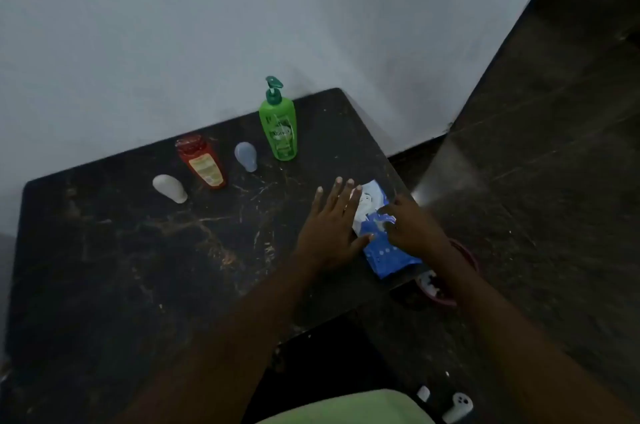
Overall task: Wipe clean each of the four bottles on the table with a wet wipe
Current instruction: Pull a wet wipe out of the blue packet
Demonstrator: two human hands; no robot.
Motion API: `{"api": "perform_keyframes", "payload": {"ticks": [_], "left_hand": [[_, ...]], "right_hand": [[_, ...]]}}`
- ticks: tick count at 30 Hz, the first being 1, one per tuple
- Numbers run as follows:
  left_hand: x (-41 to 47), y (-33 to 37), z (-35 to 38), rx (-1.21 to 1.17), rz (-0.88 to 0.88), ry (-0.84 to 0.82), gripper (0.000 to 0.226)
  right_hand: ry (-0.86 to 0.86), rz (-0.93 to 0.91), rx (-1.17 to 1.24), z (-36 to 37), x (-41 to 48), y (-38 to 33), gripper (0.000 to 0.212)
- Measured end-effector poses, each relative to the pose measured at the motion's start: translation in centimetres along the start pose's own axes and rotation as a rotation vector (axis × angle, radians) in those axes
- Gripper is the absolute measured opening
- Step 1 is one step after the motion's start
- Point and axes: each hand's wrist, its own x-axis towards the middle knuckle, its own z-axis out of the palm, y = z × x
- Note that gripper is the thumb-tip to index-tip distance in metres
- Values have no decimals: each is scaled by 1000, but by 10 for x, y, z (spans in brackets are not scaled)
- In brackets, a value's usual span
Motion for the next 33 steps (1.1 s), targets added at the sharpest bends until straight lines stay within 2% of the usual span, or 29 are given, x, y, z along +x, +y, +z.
{"api": "perform_keyframes", "payload": {"ticks": [5,8,13,17,24,28,33], "left_hand": [[3,2,45,-37,2,-66,97],[4,2,64,-62,4,-85,98],[5,3,81,-113,13,-53,95],[5,2,88,-154,6,-24,93],[4,-1,94,-170,17,7,96],[-2,-1,90,-211,1,50,100],[-20,-25,75,-237,-22,180,98]], "right_hand": [[-72,-19,-95,20,9,15,37],[-72,-53,-72,31,13,23,34],[14,-93,17,43,18,36,15],[156,-90,145,46,14,36,2],[379,-15,312,23,21,14,7],[439,-39,424,13,30,-9,10],[426,-78,749,17,48,-48,3]]}}
